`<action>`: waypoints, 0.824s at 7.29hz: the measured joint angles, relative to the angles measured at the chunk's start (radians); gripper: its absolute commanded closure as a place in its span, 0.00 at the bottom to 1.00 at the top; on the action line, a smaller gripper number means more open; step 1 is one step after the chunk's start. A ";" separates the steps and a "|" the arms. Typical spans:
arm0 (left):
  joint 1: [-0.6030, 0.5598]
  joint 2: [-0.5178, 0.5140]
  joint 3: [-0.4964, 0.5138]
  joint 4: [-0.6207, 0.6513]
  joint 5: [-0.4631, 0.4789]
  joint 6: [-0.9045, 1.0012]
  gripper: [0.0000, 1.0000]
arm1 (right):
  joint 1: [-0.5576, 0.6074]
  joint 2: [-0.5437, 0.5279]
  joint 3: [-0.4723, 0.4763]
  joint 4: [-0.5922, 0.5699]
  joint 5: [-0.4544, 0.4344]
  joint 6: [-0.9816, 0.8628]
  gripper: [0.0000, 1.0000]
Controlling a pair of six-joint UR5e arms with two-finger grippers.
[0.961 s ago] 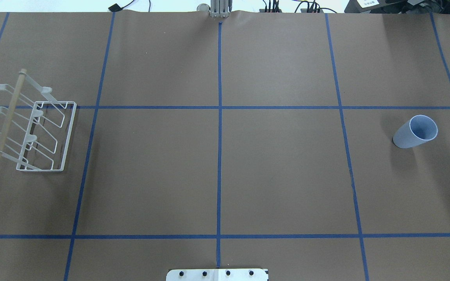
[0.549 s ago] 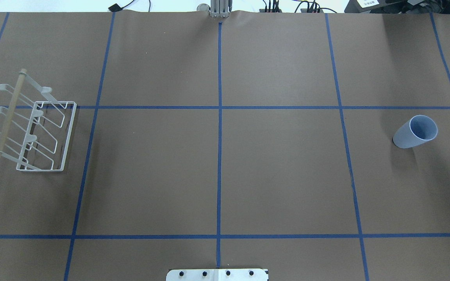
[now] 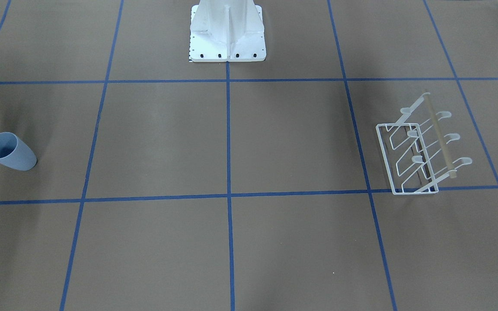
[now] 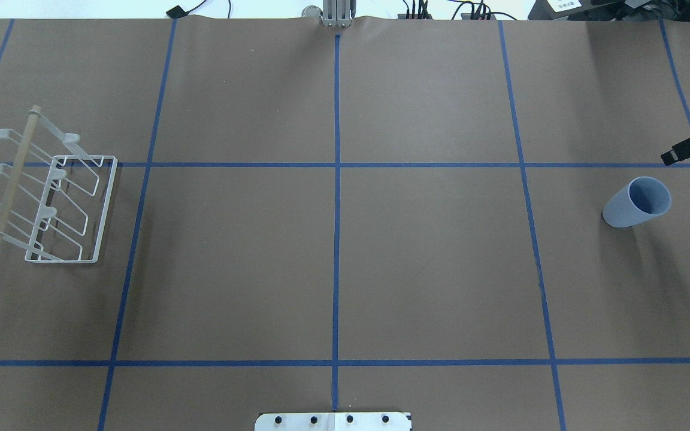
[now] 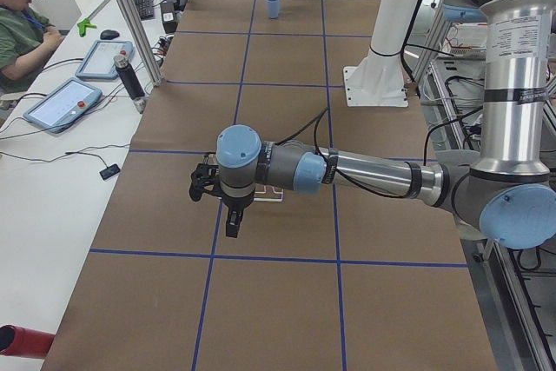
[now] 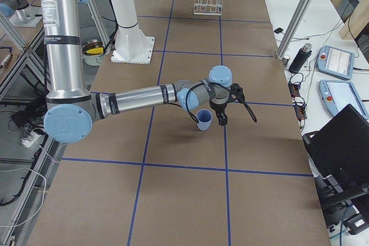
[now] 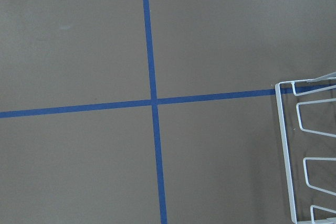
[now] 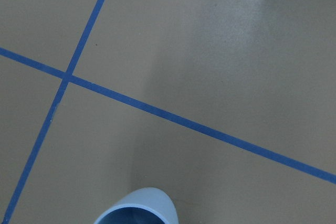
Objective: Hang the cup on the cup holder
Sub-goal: 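Lower the right gripper into the light blue cup's mouth and grip it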
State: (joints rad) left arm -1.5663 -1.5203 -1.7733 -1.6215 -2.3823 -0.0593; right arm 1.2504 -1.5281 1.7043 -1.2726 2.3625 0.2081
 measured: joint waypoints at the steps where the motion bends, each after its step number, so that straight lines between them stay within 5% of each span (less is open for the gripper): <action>1: 0.000 0.001 0.001 0.001 0.000 0.000 0.01 | -0.019 0.000 -0.011 0.003 0.002 0.012 0.00; 4: 0.000 0.003 0.000 0.000 0.000 0.001 0.01 | -0.053 0.001 -0.061 0.003 0.025 0.021 0.01; 5: 0.000 0.003 -0.001 -0.001 0.000 0.001 0.01 | -0.062 0.003 -0.082 0.004 0.028 0.021 0.23; 6: 0.000 0.003 -0.001 -0.001 0.000 0.000 0.01 | -0.068 0.004 -0.095 0.004 0.029 0.021 0.74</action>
State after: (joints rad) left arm -1.5662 -1.5171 -1.7743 -1.6225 -2.3823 -0.0590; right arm 1.1822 -1.5242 1.6090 -1.2691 2.3914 0.2290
